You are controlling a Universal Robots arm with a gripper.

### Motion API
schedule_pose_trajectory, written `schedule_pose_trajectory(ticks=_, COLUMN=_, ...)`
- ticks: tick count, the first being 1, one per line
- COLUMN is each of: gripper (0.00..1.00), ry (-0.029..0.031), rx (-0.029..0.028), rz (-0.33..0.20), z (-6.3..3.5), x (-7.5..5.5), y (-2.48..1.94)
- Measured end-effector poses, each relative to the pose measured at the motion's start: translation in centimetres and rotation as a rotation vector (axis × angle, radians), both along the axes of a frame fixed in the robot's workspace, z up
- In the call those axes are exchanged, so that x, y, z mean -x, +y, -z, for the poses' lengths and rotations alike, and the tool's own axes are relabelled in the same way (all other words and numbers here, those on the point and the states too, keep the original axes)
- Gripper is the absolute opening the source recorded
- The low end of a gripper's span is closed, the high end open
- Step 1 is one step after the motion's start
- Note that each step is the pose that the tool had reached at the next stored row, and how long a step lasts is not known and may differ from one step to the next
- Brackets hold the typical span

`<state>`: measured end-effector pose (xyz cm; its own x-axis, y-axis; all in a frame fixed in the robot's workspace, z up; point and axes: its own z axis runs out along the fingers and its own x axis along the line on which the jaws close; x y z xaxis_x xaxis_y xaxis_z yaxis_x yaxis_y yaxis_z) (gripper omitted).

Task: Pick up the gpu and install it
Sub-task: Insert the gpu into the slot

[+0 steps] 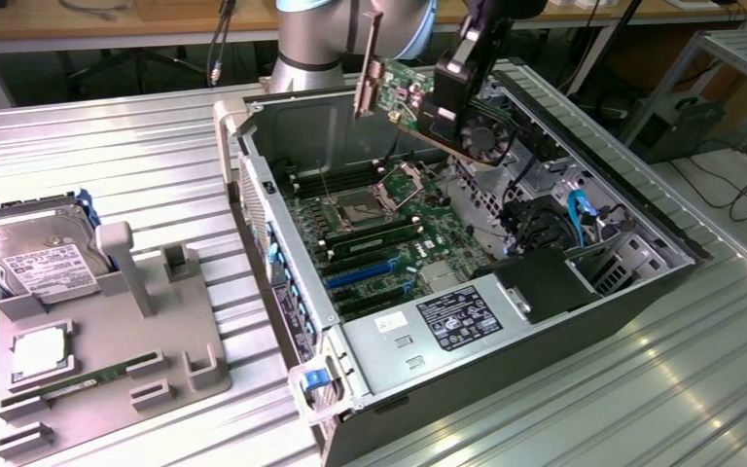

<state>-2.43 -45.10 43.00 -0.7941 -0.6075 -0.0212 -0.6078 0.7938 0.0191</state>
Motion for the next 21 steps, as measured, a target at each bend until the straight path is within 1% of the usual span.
schedule_pose_trajectory(ticks=21, gripper=0.27, ry=0.0000, rx=0.0000, rz=-0.181, z=0.00, x=0.00, y=0.00)
